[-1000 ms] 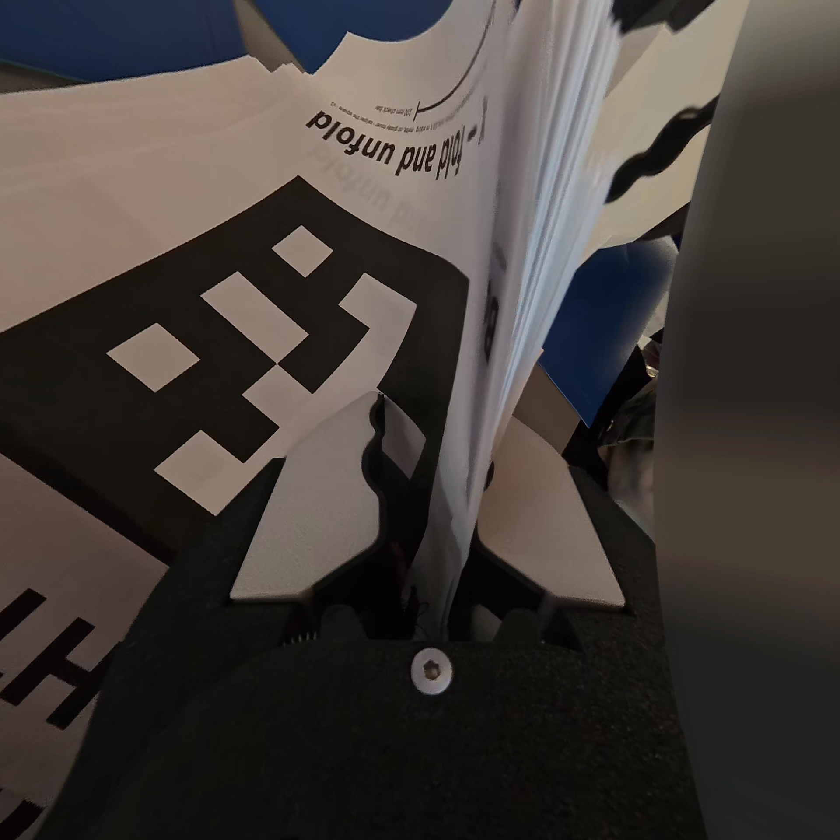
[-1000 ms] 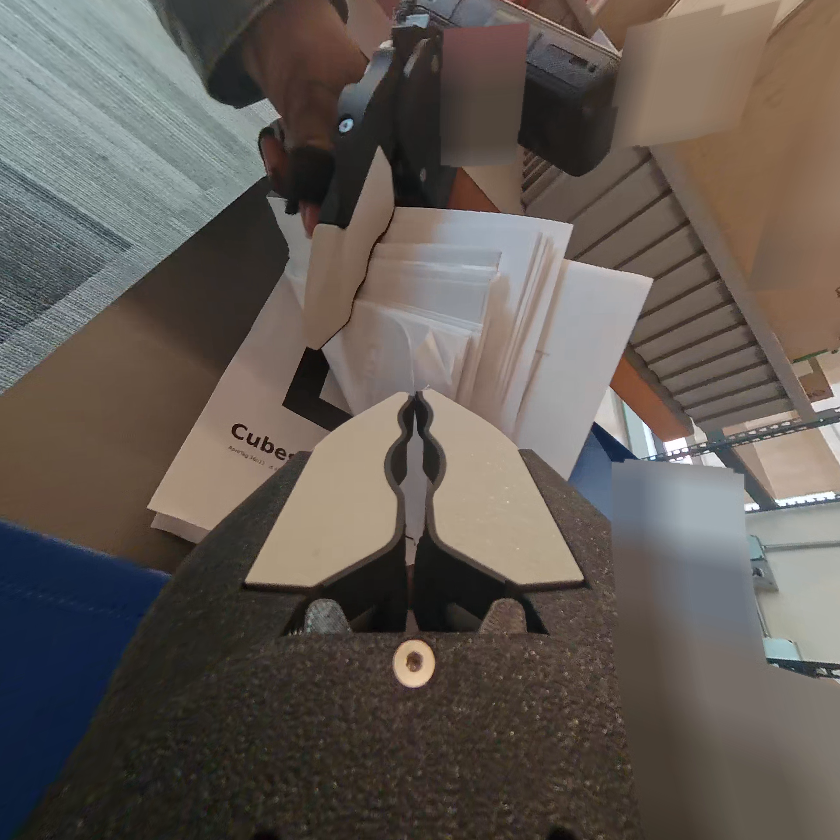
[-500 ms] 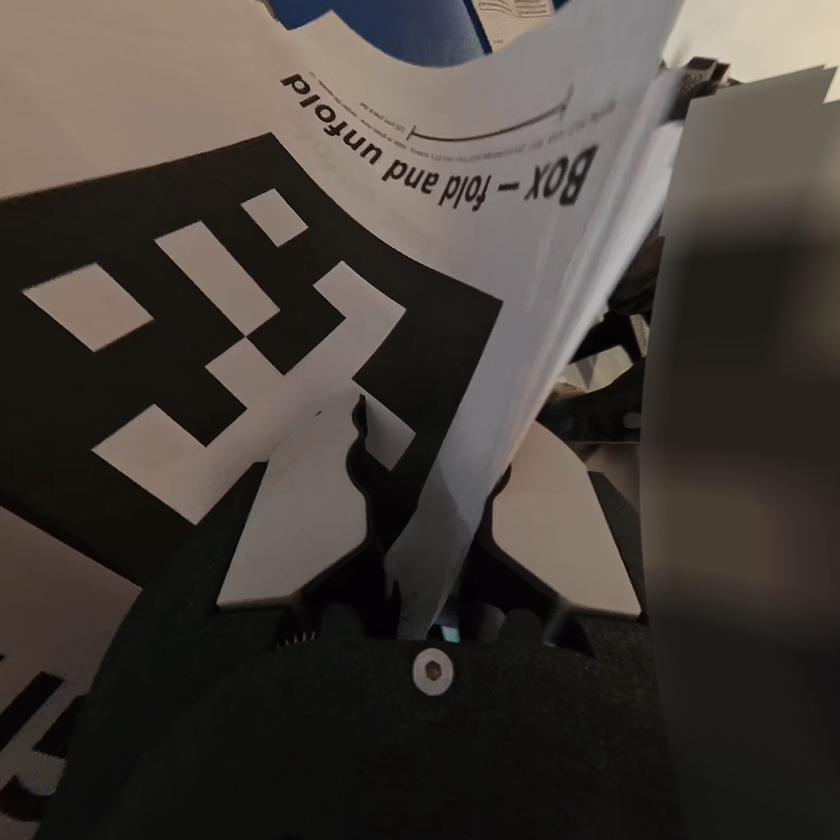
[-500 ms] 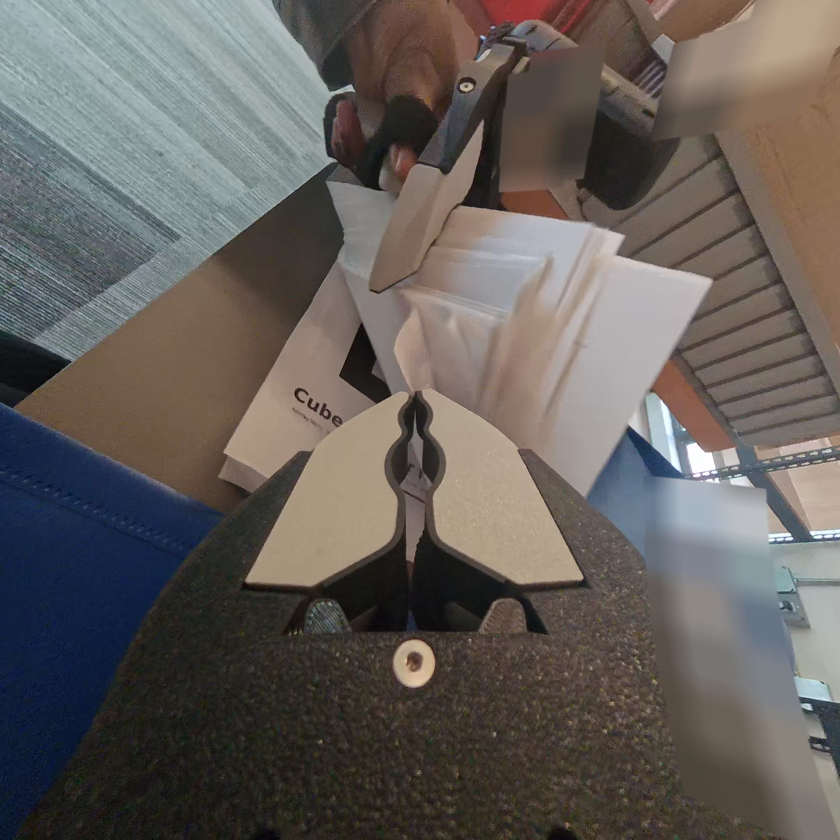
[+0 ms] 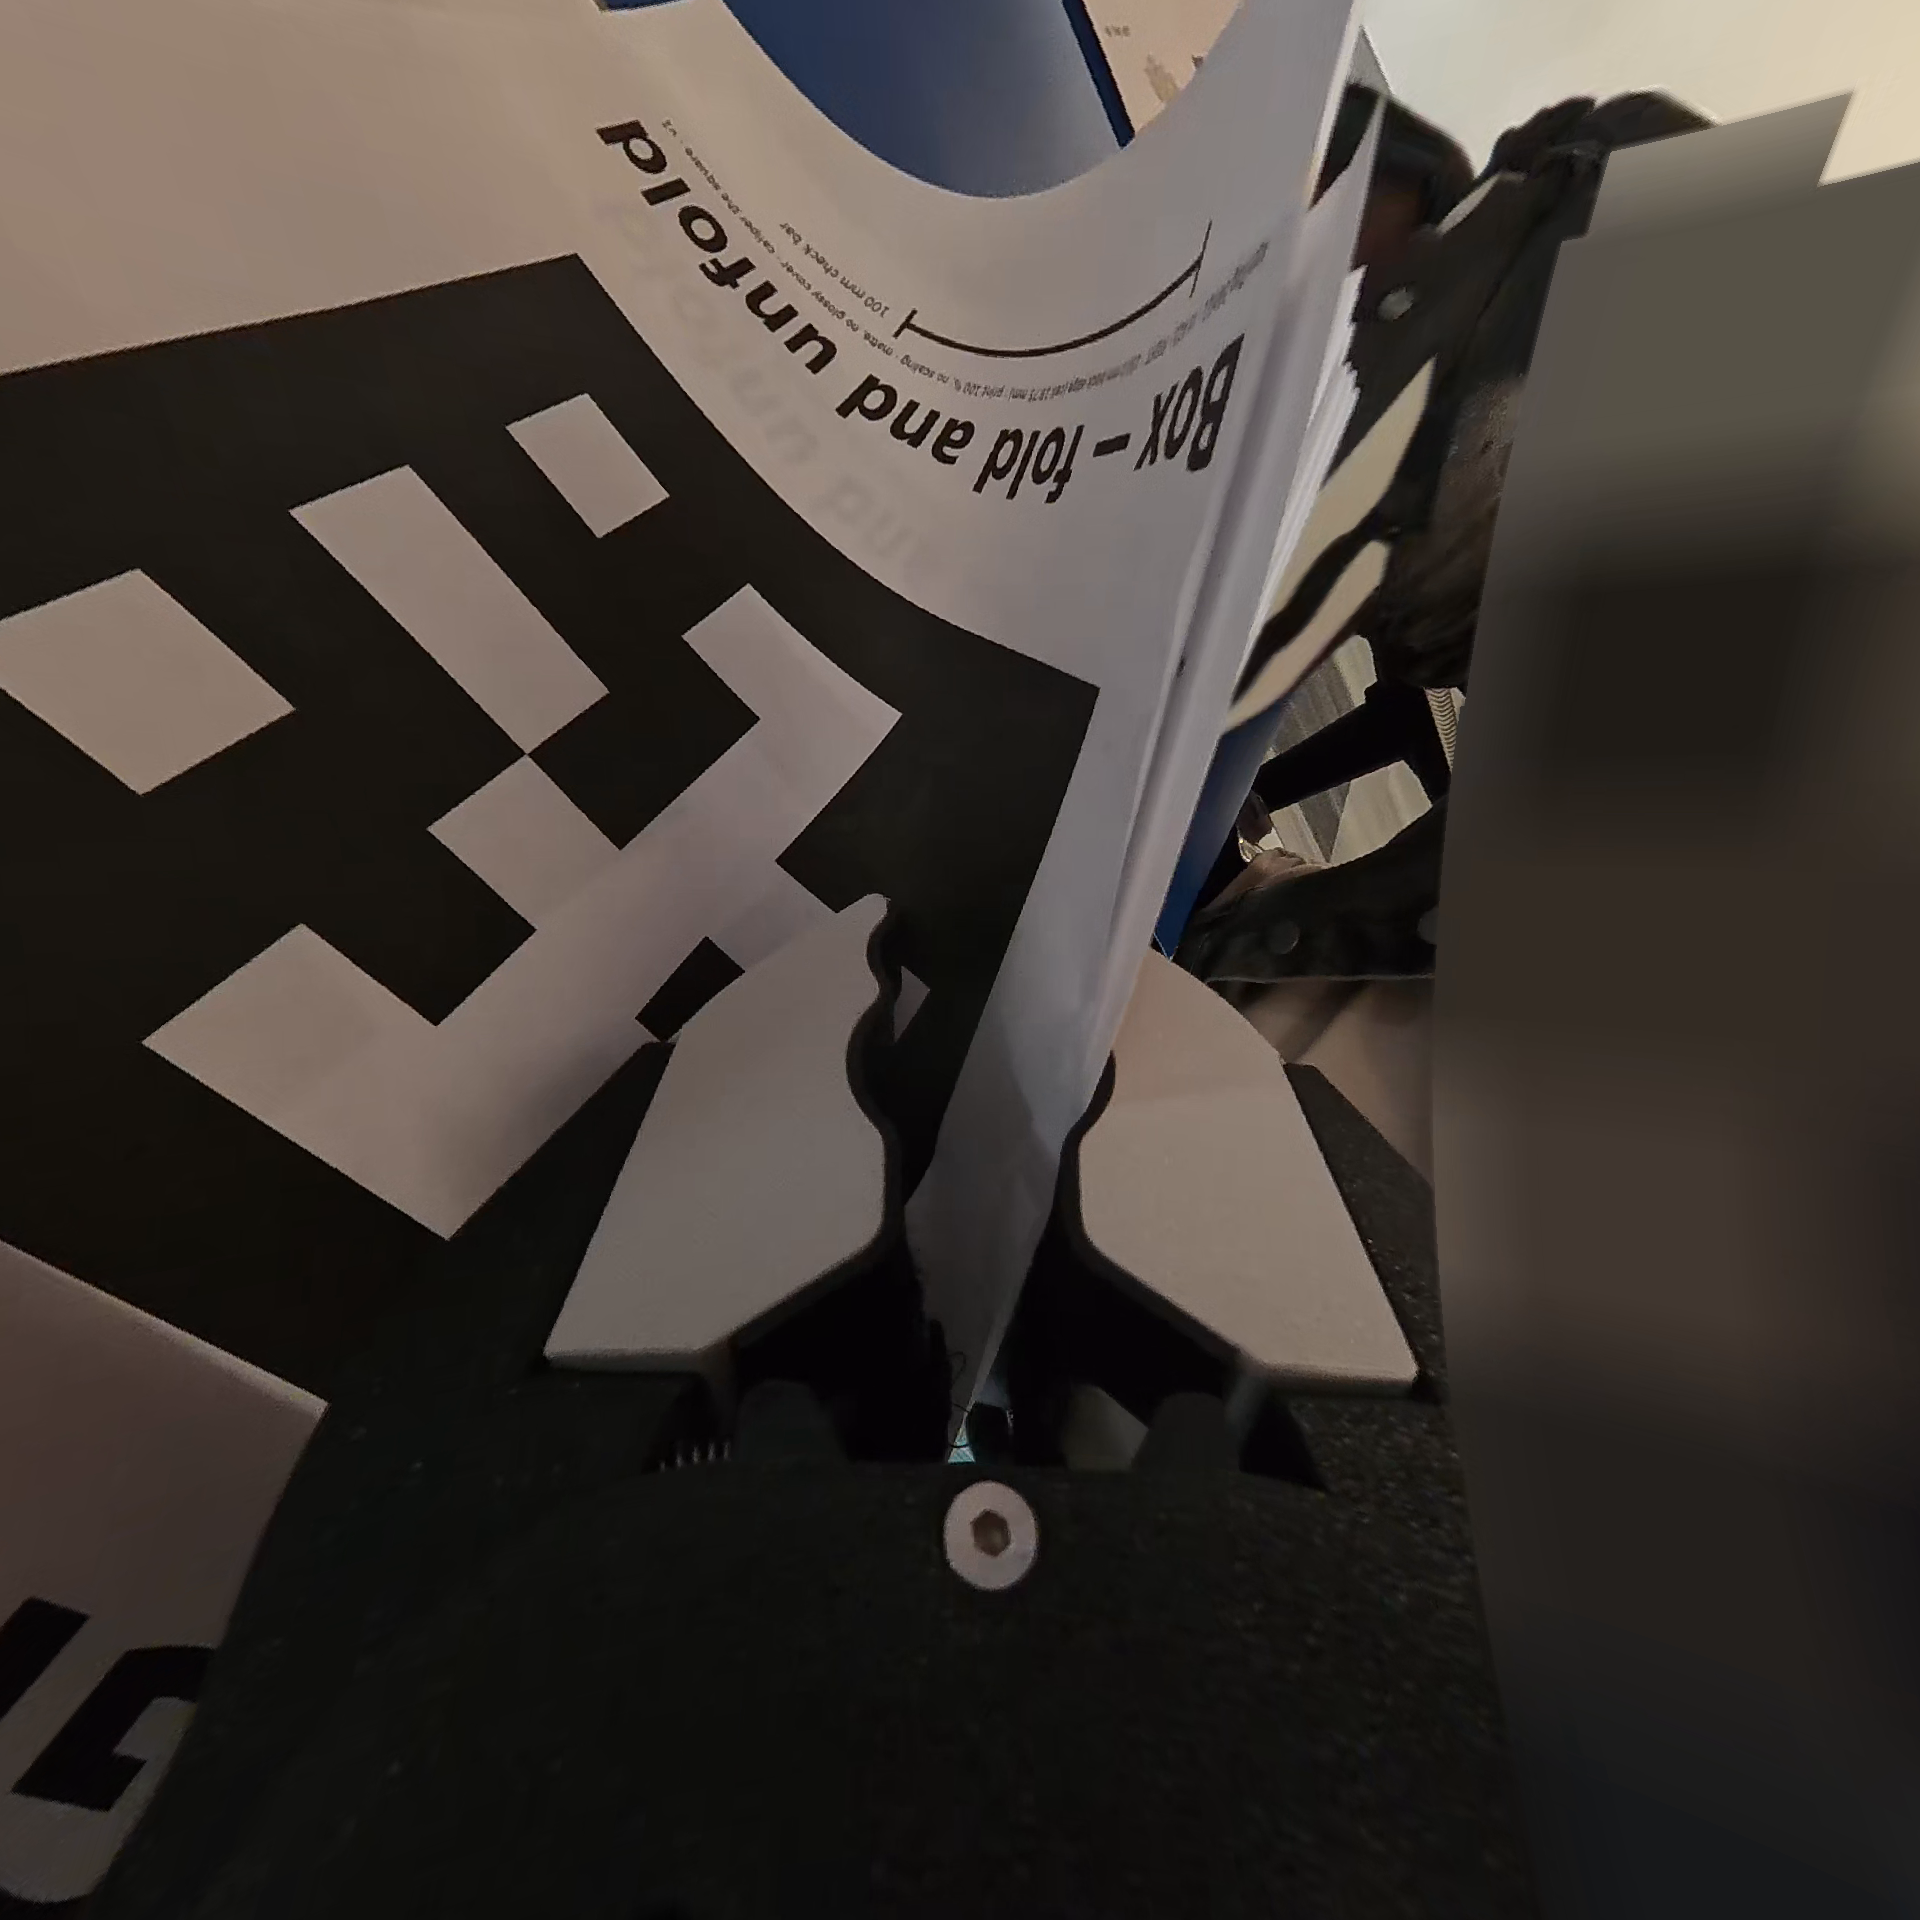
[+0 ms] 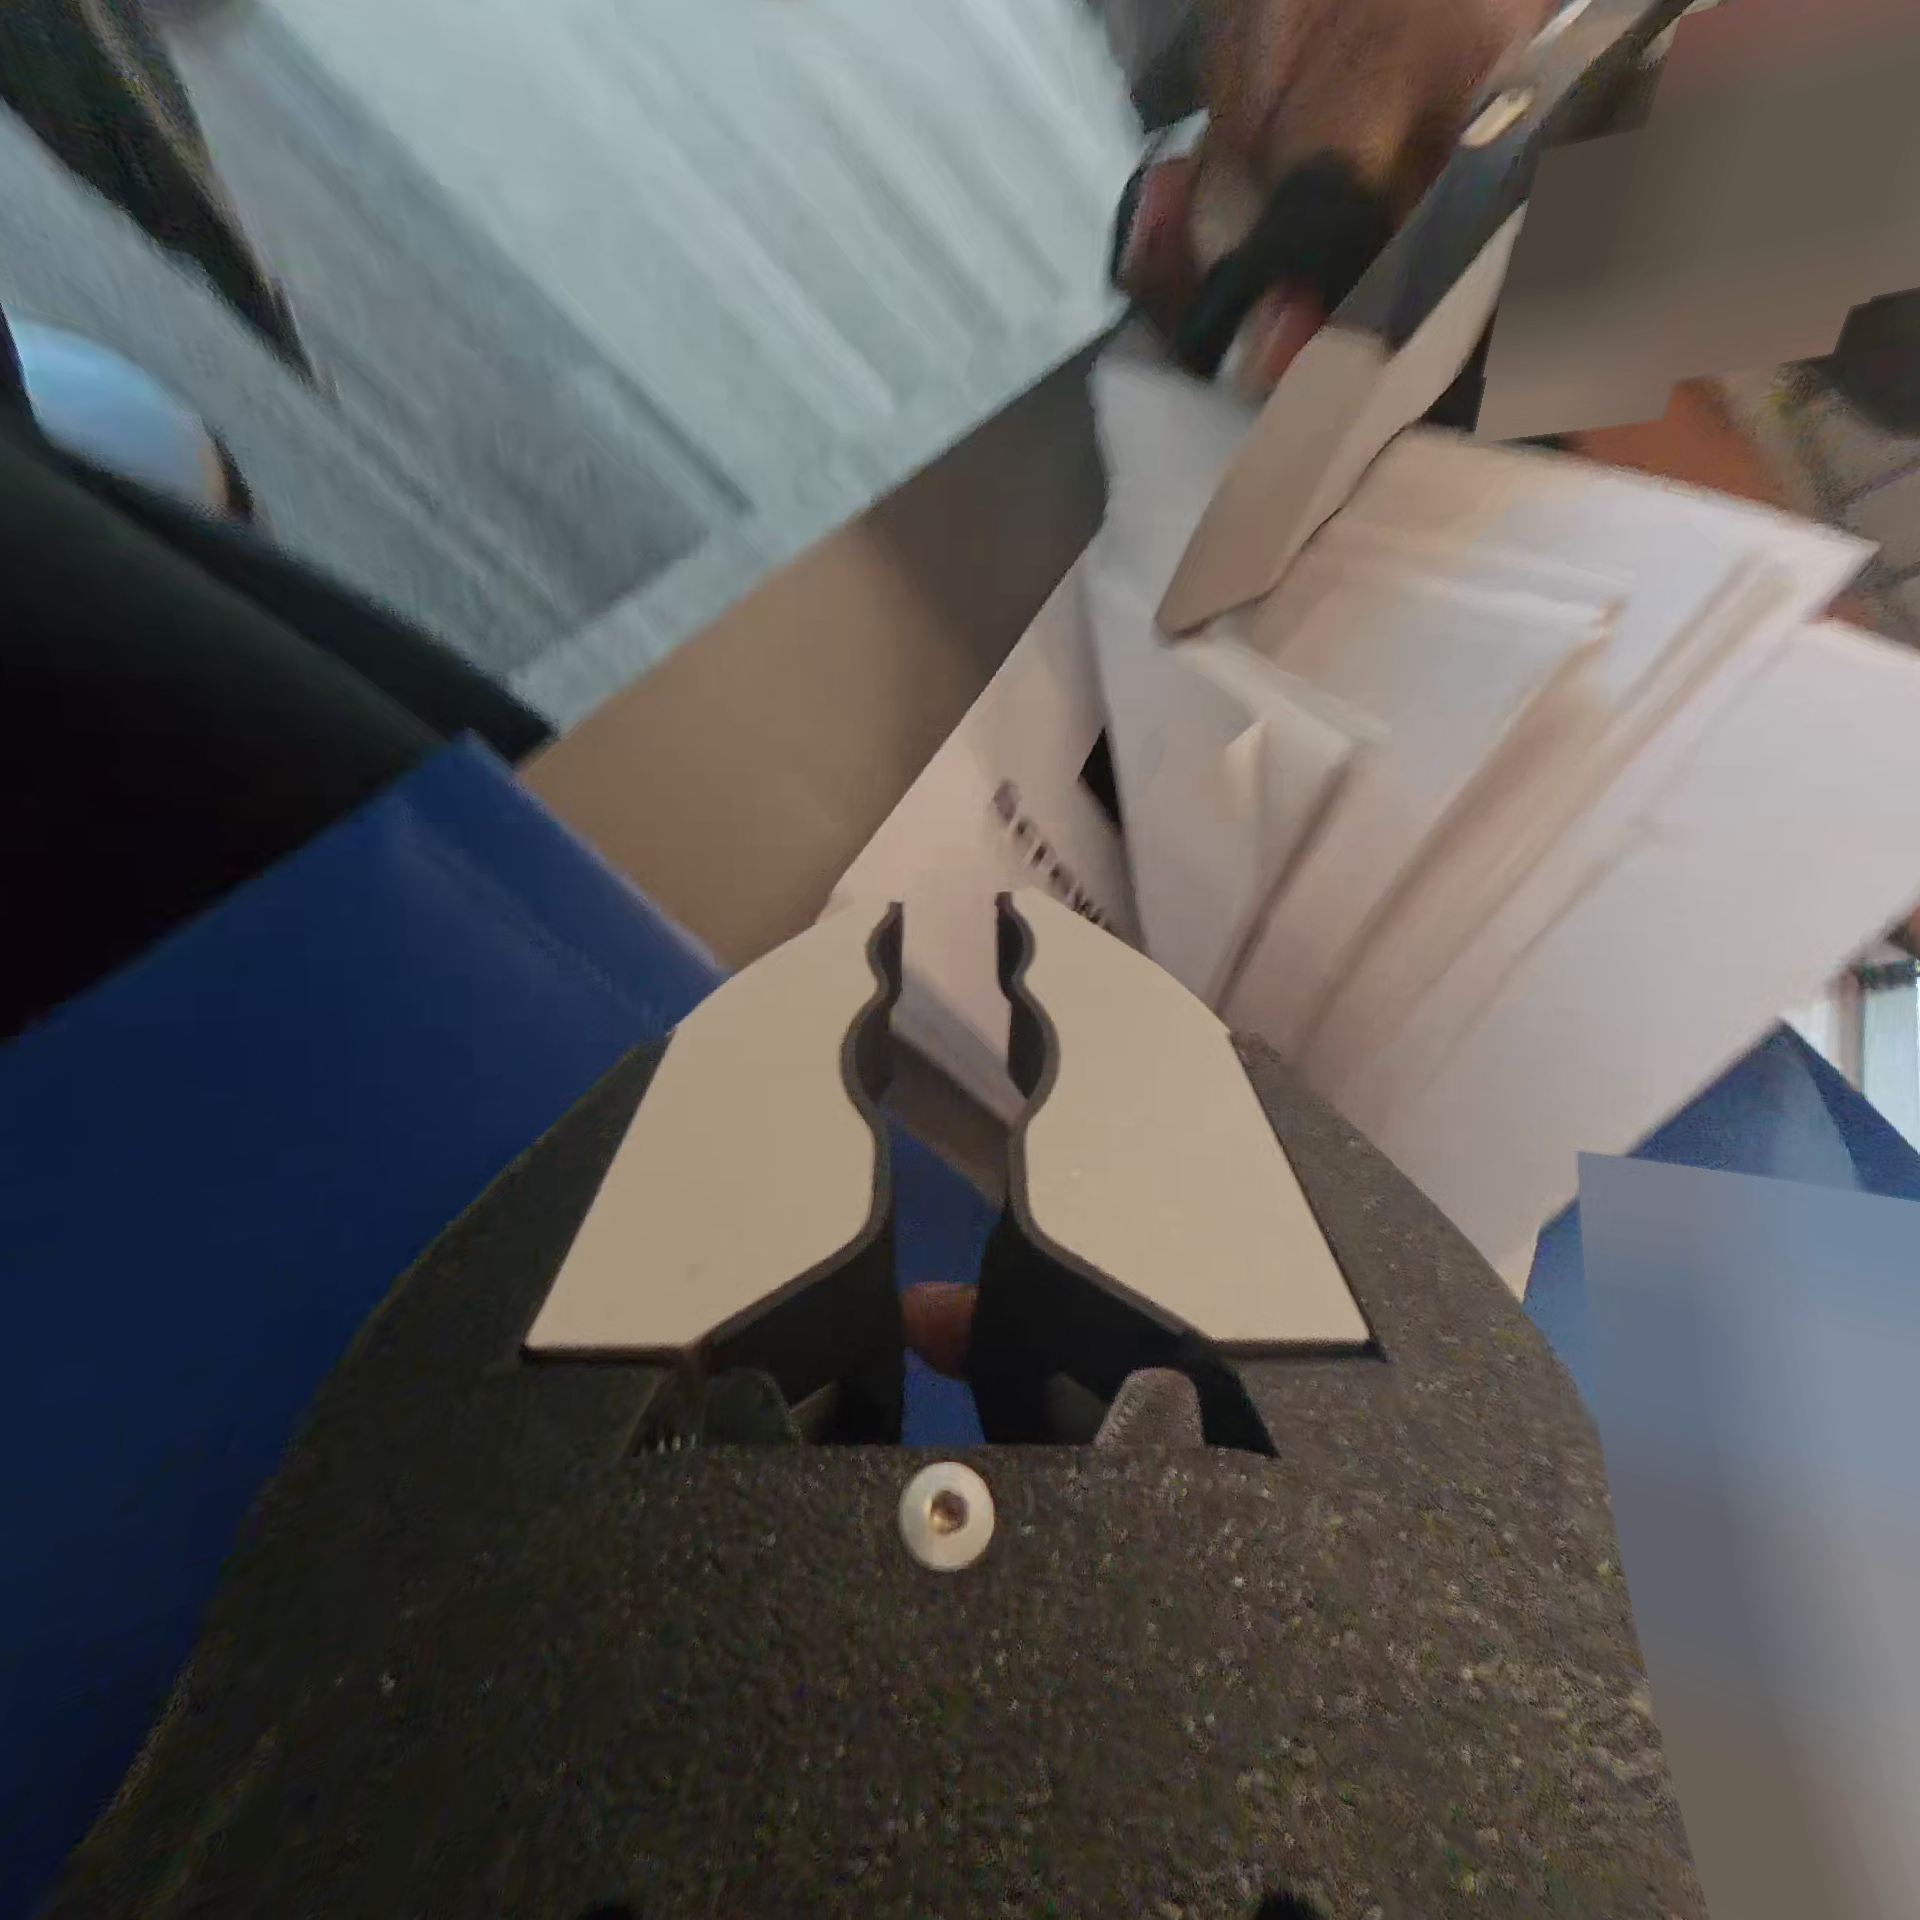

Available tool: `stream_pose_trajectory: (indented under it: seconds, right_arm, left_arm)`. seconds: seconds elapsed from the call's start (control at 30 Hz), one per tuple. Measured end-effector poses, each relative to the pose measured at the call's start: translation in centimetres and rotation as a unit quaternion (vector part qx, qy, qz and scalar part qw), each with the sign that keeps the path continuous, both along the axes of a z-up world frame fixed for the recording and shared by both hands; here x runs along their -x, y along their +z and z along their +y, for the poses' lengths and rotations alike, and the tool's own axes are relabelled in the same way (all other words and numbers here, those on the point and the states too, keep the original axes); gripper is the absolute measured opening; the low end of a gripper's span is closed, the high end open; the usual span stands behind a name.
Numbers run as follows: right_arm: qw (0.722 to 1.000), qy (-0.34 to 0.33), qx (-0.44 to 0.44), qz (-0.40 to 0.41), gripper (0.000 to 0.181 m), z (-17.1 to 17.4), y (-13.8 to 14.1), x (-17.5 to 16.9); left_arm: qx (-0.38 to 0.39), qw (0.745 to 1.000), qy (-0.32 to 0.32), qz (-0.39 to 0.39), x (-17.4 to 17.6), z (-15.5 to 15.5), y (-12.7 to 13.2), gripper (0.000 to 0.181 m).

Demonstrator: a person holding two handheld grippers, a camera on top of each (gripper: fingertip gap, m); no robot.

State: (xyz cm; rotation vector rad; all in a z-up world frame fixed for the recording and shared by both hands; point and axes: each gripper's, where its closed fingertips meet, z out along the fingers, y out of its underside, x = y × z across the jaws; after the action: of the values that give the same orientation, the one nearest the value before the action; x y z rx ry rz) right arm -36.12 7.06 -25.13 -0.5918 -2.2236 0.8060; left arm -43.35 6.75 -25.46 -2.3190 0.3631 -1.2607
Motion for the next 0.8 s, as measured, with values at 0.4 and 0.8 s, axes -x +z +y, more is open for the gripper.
stream_pose_trajectory:
  seconds: [0.4, 0.8]
  right_arm:
    - [0.987, -0.126, -0.01, 0.104, 0.009, 2.5, 2.4, 2.7]
    - [0.989, -0.1, -0.008, 0.104, 0.021, 1.5, 2.0, 1.6]
  left_arm:
    - [0.0, 1.0, -0.009, 0.018, -0.1, -0.2, -0.4, 0.029]
    - [0.01, 1.0, -0.003, 0.005, 0.0, -0.2, -0.4, 0.028]
